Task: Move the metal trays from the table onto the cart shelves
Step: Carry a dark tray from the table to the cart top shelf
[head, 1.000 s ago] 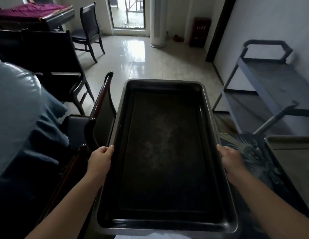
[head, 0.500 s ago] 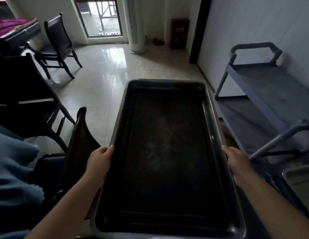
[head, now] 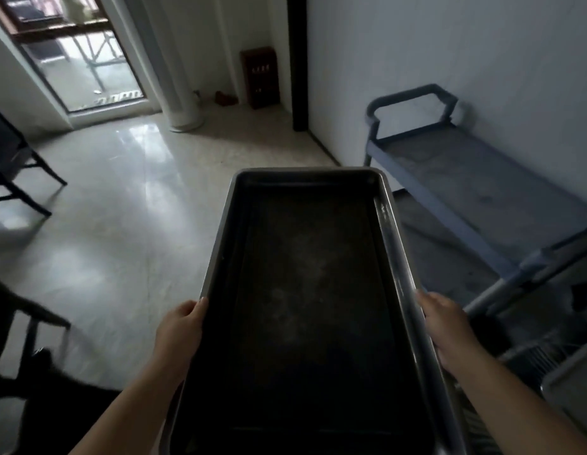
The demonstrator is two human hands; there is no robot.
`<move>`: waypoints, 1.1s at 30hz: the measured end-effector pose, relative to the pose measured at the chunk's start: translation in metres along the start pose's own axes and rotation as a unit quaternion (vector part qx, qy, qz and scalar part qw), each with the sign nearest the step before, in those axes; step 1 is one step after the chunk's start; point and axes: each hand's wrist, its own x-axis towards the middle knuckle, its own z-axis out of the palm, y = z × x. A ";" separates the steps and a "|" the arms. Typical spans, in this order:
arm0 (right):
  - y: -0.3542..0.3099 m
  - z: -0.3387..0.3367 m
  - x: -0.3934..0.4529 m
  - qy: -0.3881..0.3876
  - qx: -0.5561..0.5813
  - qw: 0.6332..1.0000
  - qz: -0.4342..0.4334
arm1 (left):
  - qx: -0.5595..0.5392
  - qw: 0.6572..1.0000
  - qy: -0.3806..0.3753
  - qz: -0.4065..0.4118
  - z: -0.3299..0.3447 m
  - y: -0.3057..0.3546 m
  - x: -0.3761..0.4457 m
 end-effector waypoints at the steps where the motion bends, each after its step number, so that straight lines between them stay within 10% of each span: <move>1: 0.001 -0.001 0.008 0.020 0.002 1.000 0.000 | 0.003 1.000 -0.017 0.007 0.009 0.010 0.017; 14: -0.050 0.010 0.091 0.292 0.052 0.955 0.028 | 0.045 0.960 -0.222 0.163 0.133 0.184 0.245; 33: -0.082 -0.112 0.293 0.329 0.076 0.939 0.068 | 0.052 0.945 -0.283 0.157 0.359 0.322 0.308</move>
